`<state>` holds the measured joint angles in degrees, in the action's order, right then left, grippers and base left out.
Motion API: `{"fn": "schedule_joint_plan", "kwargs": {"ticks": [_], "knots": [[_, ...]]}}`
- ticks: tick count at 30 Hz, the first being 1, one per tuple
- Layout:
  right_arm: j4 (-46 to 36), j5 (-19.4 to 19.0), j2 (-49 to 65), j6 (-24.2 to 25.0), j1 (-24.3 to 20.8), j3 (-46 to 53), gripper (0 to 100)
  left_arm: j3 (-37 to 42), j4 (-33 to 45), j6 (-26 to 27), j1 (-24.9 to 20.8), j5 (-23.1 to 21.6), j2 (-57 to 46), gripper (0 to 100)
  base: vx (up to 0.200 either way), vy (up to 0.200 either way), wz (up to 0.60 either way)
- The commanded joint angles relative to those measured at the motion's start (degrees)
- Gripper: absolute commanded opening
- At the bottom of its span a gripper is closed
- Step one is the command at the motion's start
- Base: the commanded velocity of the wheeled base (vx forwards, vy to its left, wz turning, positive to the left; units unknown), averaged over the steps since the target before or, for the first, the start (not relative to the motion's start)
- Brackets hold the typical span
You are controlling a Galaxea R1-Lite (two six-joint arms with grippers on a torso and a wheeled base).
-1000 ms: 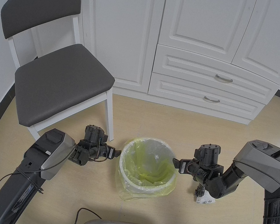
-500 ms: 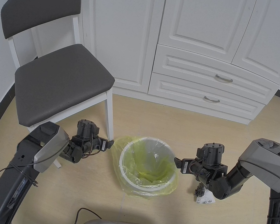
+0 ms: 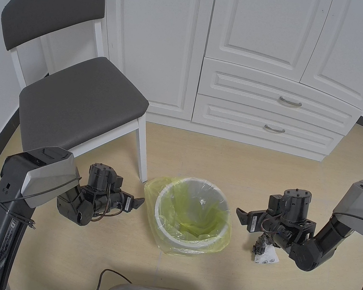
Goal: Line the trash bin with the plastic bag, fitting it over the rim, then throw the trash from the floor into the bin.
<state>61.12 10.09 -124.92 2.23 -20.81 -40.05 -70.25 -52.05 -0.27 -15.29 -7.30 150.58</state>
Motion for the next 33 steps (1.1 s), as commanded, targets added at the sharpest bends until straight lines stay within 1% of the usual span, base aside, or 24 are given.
{"fn": "schedule_joint_plan", "kwargs": {"ticks": [1, 5, 6, 10, 13, 18, 19, 22, 25, 29, 33], "knots": [[1.63, 0.01, 4.86, -0.91, -0.37, 3.4, 100, -1.02, -0.77, 1.06, -1.85, -0.34, -1.08, 100, 0.0, 0.0, 0.0], [1.63, -0.07, 4.77, -0.91, -0.2, 3.4, 100, -6.3, 2.31, 1.15, -2.73, -0.43, 3.14, 100, 0.0, 0.0, 0.0], [1.63, -0.07, 4.42, -0.91, 0.07, 3.04, 100, -9.73, 4.59, 0.97, -3.08, -0.96, 4.72, 100, 0.0, 0.0, 0.0], [1.63, -0.25, 3.28, -0.91, 1.03, 2.17, 100, -20.54, 12.24, 1.15, -3.08, -0.78, 9.21, 100, 0.0, 0.0, 0.0], [1.63, -1.22, 2.31, -0.91, 1.91, 1.37, 100, -30.91, 21.03, 1.32, -3.08, -0.78, 13.07, 100, 0.0, 0.0, 0.0], [1.28, -1.66, 1.52, -0.91, 2.79, 0.76, 100, -43.3, 31.05, 1.32, -2.82, -0.87, 18.44, 100, 0.0, 0.0, 0.0], [1.19, -1.74, 1.52, -0.91, 2.88, 0.76, 100, -44.34, 32.54, 1.32, -2.73, -0.78, 19.75, 100, 0.0, 0.0, 0.0], [1.1, -2.62, 1.43, -0.91, 3.06, 0.67, 100, -44.34, 33.33, 2.29, -2.29, -1.22, 20.81, 100, 0.0, 0.0, 0.0], [1.19, -2.71, 0.99, -0.91, 2.97, 0.67, 100, -44.34, 33.6, 2.9, -2.03, -2.28, 20.98, 100, 0.0, 0.0, 0.0], [1.28, -2.71, 0.64, -1.0, 2.97, 0.58, 100, -44.34, 32.1, 2.55, -1.85, -4.12, 21.07, 100, 0.0, 0.0, 0.0], [1.28, -2.71, 0.64, -0.91, 2.97, 0.41, 100, -44.34, 28.85, 0.71, -1.76, -4.12, 21.34, 100, 0.0, 0.0, 0.0]]}}
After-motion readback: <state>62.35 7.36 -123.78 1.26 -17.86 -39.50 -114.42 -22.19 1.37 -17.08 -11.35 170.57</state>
